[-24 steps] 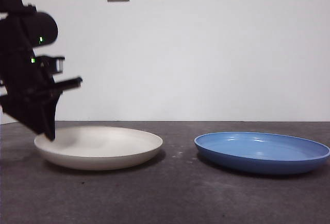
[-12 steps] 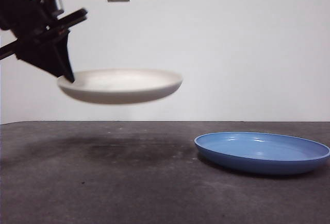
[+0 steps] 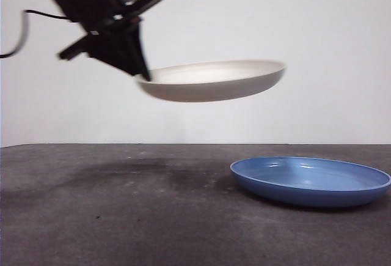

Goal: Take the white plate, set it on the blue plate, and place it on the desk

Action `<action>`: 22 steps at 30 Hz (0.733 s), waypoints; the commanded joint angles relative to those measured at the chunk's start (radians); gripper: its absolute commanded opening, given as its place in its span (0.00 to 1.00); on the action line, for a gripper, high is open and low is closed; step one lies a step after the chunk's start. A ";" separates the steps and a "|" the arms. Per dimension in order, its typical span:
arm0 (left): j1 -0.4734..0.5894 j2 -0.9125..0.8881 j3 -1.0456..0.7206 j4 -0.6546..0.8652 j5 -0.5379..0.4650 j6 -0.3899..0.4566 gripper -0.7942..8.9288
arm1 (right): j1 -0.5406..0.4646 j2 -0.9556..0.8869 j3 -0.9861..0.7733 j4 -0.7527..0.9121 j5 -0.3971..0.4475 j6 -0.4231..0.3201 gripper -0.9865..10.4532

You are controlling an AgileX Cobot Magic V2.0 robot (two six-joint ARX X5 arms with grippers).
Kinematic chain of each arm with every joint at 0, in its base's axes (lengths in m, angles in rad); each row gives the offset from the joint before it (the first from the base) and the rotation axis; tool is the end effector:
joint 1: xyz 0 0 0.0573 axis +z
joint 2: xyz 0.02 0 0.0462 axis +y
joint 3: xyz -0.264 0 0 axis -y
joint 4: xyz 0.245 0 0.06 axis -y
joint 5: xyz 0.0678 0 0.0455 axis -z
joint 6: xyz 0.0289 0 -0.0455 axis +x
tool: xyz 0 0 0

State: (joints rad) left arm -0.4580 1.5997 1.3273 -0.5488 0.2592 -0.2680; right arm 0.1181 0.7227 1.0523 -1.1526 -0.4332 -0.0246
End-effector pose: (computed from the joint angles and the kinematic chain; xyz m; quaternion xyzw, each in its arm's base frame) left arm 0.3061 -0.1592 0.2892 -0.0754 0.4366 -0.2658 0.8562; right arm 0.0962 0.0236 0.3452 0.0519 0.3919 0.2543 0.8826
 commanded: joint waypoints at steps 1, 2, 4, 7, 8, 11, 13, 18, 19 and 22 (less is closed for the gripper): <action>-0.040 0.077 0.076 0.005 0.001 -0.030 0.09 | 0.005 -0.009 0.034 0.005 0.016 0.022 0.45; -0.057 0.110 0.106 0.001 0.000 -0.032 0.09 | 0.005 -0.016 0.045 0.000 0.026 0.025 0.45; -0.083 0.163 0.156 -0.008 -0.002 -0.033 0.09 | 0.005 -0.024 0.070 -0.006 0.043 0.026 0.45; -0.119 0.243 0.224 -0.012 -0.008 -0.037 0.09 | 0.005 -0.036 0.113 -0.014 0.056 0.036 0.45; -0.131 0.272 0.248 -0.013 -0.009 -0.039 0.09 | 0.005 -0.041 0.129 -0.019 0.064 0.040 0.45; -0.158 0.344 0.312 -0.031 -0.027 -0.040 0.09 | 0.005 -0.042 0.171 -0.030 0.076 0.040 0.45; -0.175 0.391 0.352 -0.048 -0.046 -0.039 0.09 | 0.005 -0.042 0.193 -0.037 0.076 0.040 0.45; -0.204 0.496 0.432 -0.068 -0.058 -0.036 0.09 | 0.005 -0.045 0.224 -0.040 0.101 0.040 0.45; -0.208 0.507 0.440 -0.068 -0.058 -0.036 0.09 | 0.005 -0.045 0.224 -0.040 0.101 0.040 0.45; -0.218 0.539 0.450 -0.062 -0.060 -0.036 0.09 | 0.005 -0.046 0.224 -0.053 0.101 0.040 0.45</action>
State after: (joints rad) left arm -0.6643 2.1162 1.7432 -0.6201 0.2008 -0.3016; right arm 0.1181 0.6739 1.2545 -1.2098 -0.3355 0.0051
